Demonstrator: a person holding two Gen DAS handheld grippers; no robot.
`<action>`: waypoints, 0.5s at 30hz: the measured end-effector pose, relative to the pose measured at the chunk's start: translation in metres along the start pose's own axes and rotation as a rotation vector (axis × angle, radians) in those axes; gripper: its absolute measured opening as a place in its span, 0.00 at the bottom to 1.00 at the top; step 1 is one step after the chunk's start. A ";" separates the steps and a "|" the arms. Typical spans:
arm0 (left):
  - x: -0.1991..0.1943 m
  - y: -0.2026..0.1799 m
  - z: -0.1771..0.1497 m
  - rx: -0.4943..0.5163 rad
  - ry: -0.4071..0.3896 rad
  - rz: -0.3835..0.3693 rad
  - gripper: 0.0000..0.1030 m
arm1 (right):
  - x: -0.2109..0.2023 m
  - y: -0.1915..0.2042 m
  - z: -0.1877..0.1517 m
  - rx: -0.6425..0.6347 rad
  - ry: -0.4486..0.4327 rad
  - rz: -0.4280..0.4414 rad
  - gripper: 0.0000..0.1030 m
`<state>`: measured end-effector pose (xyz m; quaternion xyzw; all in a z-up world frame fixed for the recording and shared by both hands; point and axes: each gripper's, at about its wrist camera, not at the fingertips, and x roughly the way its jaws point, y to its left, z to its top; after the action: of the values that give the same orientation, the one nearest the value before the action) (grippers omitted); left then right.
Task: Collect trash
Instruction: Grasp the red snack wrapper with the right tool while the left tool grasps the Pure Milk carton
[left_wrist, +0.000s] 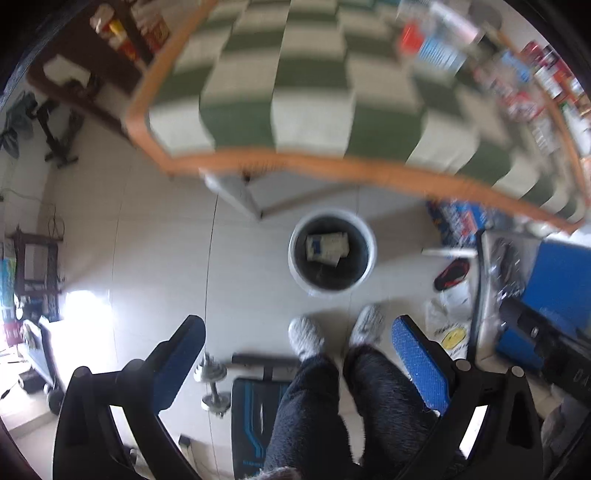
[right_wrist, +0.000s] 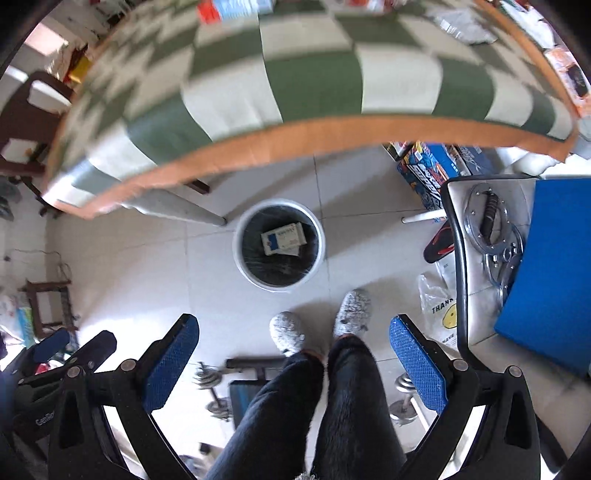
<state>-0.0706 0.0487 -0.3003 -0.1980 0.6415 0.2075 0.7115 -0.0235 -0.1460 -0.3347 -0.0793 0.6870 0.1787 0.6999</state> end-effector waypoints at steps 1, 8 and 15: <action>-0.014 -0.005 0.011 0.007 -0.030 0.001 1.00 | -0.013 0.000 0.003 0.011 -0.011 0.014 1.00; -0.066 -0.047 0.108 0.041 -0.149 -0.006 1.00 | -0.107 -0.024 0.064 0.141 -0.134 0.072 1.00; -0.037 -0.084 0.215 -0.091 -0.020 -0.080 1.00 | -0.121 -0.088 0.161 0.358 -0.148 0.125 1.00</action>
<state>0.1511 0.0945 -0.2408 -0.2533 0.6157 0.2099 0.7160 0.1591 -0.1874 -0.2194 0.1027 0.6580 0.1024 0.7390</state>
